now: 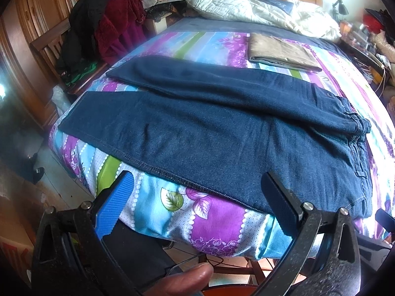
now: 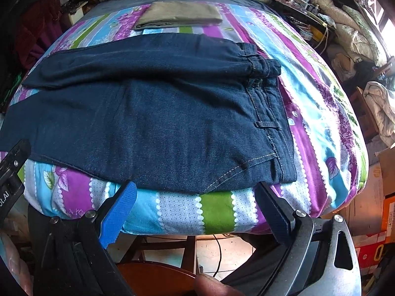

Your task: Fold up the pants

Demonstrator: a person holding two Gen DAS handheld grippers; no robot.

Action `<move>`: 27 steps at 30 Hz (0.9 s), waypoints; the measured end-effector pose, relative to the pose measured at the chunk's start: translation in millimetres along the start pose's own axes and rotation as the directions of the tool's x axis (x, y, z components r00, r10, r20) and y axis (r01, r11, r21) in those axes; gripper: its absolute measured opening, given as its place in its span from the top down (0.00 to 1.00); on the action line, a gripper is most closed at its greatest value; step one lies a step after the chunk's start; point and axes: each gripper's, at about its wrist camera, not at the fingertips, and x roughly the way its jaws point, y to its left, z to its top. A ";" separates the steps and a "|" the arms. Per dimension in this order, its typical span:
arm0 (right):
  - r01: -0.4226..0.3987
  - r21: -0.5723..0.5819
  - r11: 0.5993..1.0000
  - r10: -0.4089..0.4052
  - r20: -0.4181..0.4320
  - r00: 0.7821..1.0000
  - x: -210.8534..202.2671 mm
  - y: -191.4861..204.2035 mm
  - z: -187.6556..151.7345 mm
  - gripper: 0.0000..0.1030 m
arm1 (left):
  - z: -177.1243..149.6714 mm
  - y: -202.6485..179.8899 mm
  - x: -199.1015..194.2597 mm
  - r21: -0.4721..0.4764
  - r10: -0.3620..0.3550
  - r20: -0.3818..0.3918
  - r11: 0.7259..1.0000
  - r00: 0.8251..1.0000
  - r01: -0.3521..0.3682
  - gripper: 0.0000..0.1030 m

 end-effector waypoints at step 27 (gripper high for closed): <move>-0.062 -0.096 0.993 0.052 -0.111 0.993 9.5 27.2 -7.0 0.05 | -8.6 7.7 9.7 -0.004 -0.023 -0.073 1.000 0.997 0.023 0.00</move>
